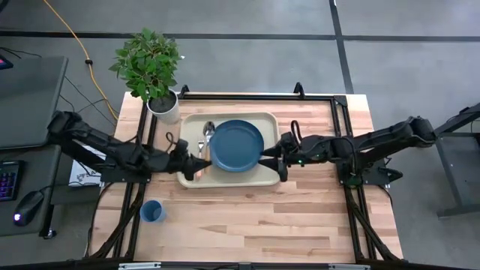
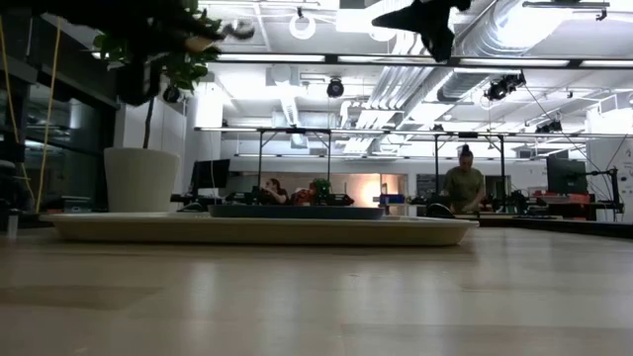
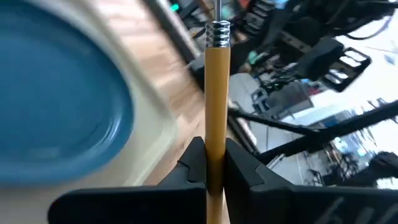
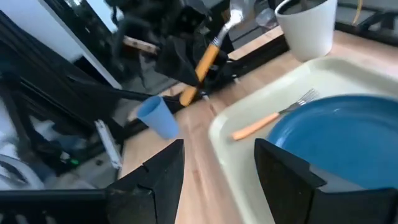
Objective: Pick and place plate/cup/fork/spoon on tray
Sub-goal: Put the spoon on the left side of the fork on the serving tray
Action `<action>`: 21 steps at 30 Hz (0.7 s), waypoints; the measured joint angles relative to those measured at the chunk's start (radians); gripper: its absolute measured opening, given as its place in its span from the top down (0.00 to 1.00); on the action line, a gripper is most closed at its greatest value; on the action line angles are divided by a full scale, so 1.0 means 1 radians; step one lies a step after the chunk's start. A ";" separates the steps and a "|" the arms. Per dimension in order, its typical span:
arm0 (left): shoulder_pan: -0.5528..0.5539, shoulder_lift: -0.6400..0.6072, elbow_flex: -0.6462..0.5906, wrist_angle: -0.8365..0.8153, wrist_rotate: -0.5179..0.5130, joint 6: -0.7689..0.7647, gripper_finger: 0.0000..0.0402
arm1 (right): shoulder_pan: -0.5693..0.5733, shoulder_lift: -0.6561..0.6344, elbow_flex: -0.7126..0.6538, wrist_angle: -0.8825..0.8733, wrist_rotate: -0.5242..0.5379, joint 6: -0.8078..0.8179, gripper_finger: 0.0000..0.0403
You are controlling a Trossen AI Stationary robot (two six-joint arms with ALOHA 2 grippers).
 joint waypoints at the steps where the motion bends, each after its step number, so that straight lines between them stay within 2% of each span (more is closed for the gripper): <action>1: -0.019 -0.001 -0.003 -0.042 -0.016 -0.044 1.00 | 0.000 0.000 -0.020 0.031 -0.004 0.021 0.54; 6: -0.065 -0.046 -0.006 -0.401 -0.048 -0.249 1.00 | 0.005 0.000 -0.051 0.047 -0.007 0.080 0.54; 11: -0.003 -0.133 -0.010 -0.722 -0.014 -0.364 1.00 | 0.018 0.000 -0.052 0.050 -0.007 0.086 0.54; 13: 0.044 -0.173 -0.048 -0.697 0.038 -0.364 1.00 | 0.018 0.000 -0.052 0.050 -0.007 0.086 0.54; 17: 0.132 -0.235 -0.211 -0.490 0.174 -0.400 1.00 | 0.018 0.000 -0.052 0.050 -0.006 0.086 0.54; 21: 0.197 -0.270 -0.374 -0.232 0.216 -0.522 1.00 | 0.018 0.000 -0.052 0.051 -0.006 0.086 0.54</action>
